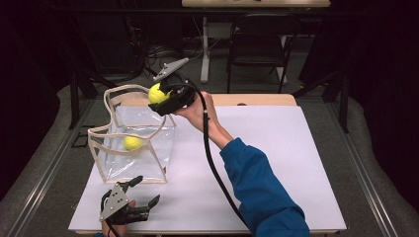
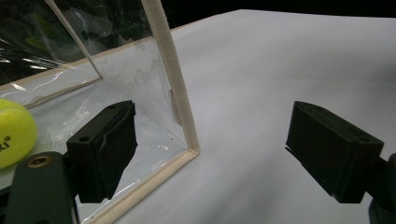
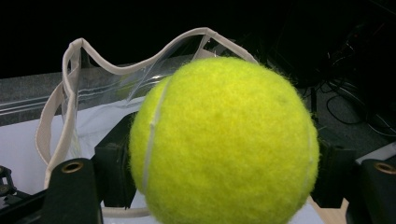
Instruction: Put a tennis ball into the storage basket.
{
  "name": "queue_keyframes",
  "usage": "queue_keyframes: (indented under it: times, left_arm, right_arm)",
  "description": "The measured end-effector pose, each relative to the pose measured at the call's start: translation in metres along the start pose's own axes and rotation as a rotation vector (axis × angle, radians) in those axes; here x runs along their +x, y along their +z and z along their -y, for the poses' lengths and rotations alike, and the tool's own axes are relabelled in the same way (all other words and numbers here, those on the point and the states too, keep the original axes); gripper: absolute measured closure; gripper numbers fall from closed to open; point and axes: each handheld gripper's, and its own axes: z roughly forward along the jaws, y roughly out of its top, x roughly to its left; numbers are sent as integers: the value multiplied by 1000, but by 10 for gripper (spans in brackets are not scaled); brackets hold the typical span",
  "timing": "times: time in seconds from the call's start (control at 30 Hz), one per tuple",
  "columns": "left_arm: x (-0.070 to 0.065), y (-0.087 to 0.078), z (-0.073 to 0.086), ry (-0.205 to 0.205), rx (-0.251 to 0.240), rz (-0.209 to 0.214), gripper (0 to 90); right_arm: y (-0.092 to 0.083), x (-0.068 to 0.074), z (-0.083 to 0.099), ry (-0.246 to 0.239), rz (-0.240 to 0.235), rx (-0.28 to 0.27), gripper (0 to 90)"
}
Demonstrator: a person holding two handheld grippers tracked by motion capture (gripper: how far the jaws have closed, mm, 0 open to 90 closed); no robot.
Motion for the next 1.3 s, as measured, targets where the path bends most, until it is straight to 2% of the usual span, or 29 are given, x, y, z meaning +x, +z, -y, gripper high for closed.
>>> queue_keyframes:
  times: [0.6, 1.3]
  left_arm:
    - [0, 0, 0, -4, -2, 0, 159]
    - [0, 0, 0, -1, -3, 2, 159]
  right_arm:
    - [10, 8, -4, -30, -3, 24, 258]
    - [22, 14, -9, -43, -12, 56, 258]
